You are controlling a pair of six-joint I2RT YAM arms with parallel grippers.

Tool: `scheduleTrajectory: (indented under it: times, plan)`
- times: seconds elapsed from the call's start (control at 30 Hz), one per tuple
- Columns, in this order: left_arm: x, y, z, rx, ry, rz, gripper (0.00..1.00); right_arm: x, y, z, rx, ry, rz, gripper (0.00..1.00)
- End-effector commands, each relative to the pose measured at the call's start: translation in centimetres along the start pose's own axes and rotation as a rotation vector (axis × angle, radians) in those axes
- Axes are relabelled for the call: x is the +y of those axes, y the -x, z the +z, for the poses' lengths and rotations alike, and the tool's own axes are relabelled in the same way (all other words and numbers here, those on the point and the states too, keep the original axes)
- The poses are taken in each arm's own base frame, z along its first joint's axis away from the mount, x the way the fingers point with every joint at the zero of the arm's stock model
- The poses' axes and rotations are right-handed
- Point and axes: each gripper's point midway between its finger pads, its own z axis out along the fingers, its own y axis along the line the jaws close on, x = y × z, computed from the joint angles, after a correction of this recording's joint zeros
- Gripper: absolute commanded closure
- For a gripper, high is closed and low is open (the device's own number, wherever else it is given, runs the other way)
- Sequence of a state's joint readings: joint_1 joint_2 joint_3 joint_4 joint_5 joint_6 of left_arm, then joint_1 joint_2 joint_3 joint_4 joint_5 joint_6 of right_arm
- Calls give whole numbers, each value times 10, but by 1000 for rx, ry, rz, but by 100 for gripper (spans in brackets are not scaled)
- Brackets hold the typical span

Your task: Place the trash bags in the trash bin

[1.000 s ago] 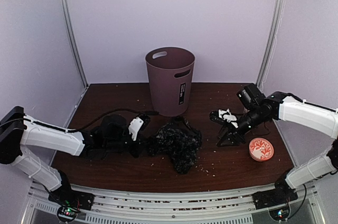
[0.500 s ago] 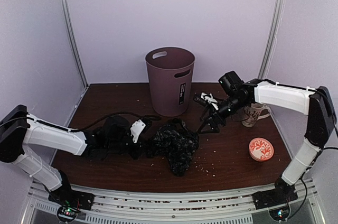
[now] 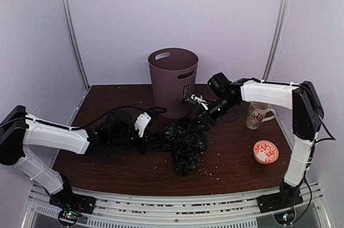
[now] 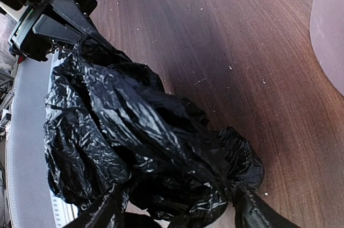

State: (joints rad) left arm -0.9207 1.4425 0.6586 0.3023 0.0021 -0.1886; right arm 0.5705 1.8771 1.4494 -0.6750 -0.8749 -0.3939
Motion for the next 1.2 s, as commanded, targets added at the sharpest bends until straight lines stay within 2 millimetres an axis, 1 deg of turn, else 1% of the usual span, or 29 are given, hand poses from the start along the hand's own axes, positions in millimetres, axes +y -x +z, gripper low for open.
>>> scheduleTrajectory:
  times: [0.0,0.1,0.17,0.23,0.27,0.33,0.43,0.5,0.57,0.6,0.63,0.67,0.73,0.83,0.87,0.93,1.0,1.07,1.17]
  plan:
    - [5,19,-2,-49,21,16,100,6,5,-12,-1,-30,15,37]
    - [7,20,-6,-61,30,15,100,11,9,-21,-14,-55,0,65]
    - [8,22,-9,-68,39,15,100,12,13,-28,-25,-78,-1,80]
    - [10,25,-11,-77,51,14,100,16,17,-36,-37,-99,-6,91]
    - [11,27,-13,-82,56,13,100,17,21,-41,-45,-112,-11,95]
    - [13,30,-15,-88,71,14,100,22,30,-54,-71,-147,-25,99]
    - [24,31,-18,-82,133,1,100,34,55,-86,-126,-223,-77,100]
    - [34,32,-21,-74,192,-19,100,48,77,-116,-189,-275,-125,100]
    - [38,40,-26,-85,217,-36,100,64,96,-145,-271,-327,-168,100]
    - [34,49,-30,-106,197,-43,92,69,107,-160,-335,-365,-188,100]
    - [28,59,-36,-138,172,-47,74,75,110,-171,-383,-395,-196,100]
    - [21,70,-45,-186,156,-45,61,81,111,-182,-425,-422,-203,100]
    - [8,84,-66,-283,148,-26,41,82,106,-185,-436,-441,-204,100]
    - [-2,76,-87,-358,95,-40,24,81,103,-187,-426,-446,-188,100]
    - [-3,71,-90,-370,80,-49,21,82,104,-189,-431,-444,-188,100]
    - [-5,56,-89,-367,57,-68,21,84,109,-193,-451,-440,-188,100]
    - [-7,38,-83,-363,36,-103,22,86,113,-192,-461,-424,-191,100]
    - [-13,22,-77,-384,-18,-131,24,86,117,-188,-459,-396,-194,100]
    - [-22,4,-67,-420,-90,-164,28,84,127,-185,-455,-369,-182,100]
